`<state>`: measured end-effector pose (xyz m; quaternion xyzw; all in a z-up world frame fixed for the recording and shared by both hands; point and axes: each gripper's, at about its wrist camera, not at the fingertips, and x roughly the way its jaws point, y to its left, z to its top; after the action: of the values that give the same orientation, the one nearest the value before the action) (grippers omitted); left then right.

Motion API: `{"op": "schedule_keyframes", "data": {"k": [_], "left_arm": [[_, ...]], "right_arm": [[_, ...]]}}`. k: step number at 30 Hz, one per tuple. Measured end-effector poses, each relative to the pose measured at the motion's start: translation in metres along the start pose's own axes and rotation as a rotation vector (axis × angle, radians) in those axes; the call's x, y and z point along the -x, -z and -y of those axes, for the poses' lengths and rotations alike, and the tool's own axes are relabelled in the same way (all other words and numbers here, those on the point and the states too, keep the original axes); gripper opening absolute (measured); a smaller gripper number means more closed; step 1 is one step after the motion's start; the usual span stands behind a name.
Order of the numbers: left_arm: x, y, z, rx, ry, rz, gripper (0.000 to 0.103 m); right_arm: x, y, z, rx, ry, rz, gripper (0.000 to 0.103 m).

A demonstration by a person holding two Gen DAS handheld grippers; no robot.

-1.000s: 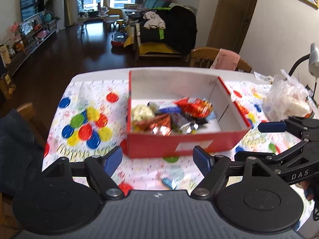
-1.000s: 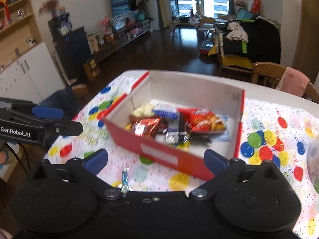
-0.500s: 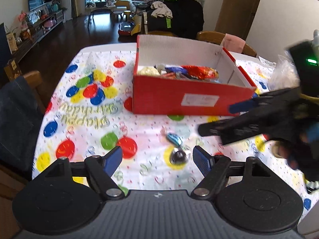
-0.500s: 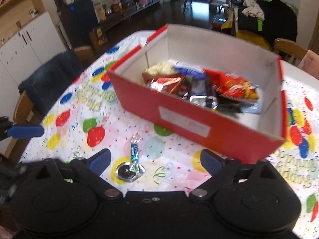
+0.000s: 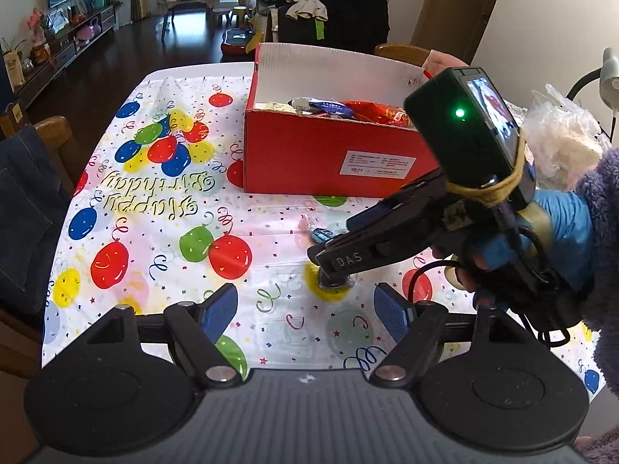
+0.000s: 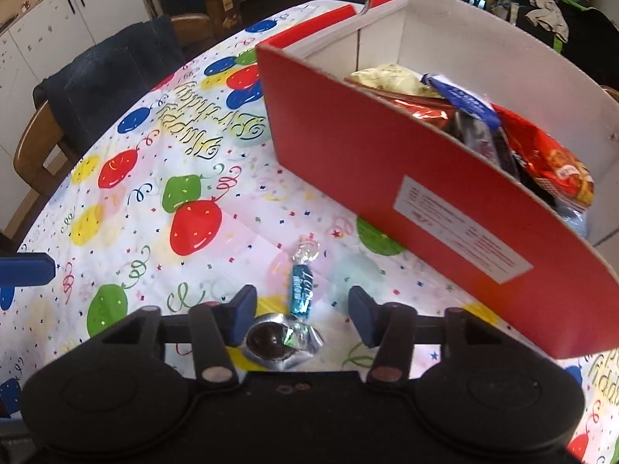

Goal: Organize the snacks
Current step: 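Grasp the blue-wrapped candy with the right gripper while the left grasps the dark foil chocolate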

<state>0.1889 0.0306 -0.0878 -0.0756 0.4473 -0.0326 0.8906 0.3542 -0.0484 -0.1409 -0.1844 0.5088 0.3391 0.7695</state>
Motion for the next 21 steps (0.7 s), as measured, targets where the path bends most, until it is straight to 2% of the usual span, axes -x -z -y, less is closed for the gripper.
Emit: {"op": "schedule_keyframes", "data": {"k": [13,21], "left_arm": [[-0.012,-0.007,0.000,-0.014,0.001,-0.016,0.077],[-0.025,-0.013,0.004,-0.056,0.042,-0.048,0.077]], "right_arm": [[-0.007,0.000,-0.004,0.037,0.015,0.001,0.014],[0.009,0.012,0.016,-0.051,-0.021,0.038,0.010]]}}
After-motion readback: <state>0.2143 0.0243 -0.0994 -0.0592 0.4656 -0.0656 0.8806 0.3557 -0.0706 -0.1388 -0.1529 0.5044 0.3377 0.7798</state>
